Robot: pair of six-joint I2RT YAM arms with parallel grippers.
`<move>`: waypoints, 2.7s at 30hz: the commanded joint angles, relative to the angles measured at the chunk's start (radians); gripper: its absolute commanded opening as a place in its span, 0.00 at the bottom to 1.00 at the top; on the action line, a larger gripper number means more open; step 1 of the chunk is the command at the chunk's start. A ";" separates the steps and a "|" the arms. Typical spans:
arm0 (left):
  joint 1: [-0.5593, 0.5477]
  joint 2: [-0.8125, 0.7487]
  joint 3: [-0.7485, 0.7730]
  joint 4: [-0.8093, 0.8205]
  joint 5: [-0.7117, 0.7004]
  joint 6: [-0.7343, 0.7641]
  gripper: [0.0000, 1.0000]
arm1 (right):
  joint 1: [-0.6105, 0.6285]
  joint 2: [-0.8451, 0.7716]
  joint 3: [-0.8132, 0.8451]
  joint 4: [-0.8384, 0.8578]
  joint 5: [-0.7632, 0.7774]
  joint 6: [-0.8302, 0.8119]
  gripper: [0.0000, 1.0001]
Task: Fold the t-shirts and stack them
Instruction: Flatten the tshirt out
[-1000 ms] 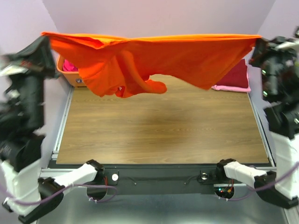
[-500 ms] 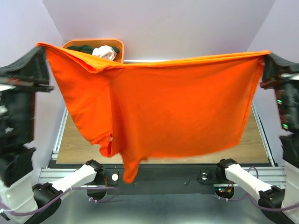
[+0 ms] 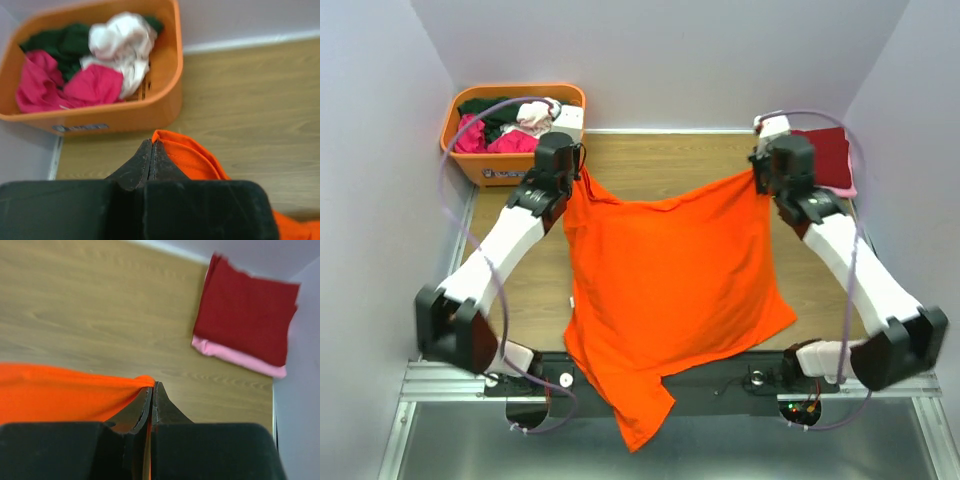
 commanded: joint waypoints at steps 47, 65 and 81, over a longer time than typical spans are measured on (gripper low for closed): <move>0.223 0.295 0.218 -0.017 -0.050 -0.288 0.84 | -0.152 0.613 0.287 0.129 0.039 0.159 0.62; -0.053 -0.185 -0.497 -0.214 0.282 -0.771 0.38 | -0.287 0.157 -0.427 -0.016 -0.259 0.587 0.30; 0.002 0.066 -0.635 -0.153 0.229 -0.785 0.24 | -0.640 -0.051 -0.807 -0.018 -0.499 0.854 0.31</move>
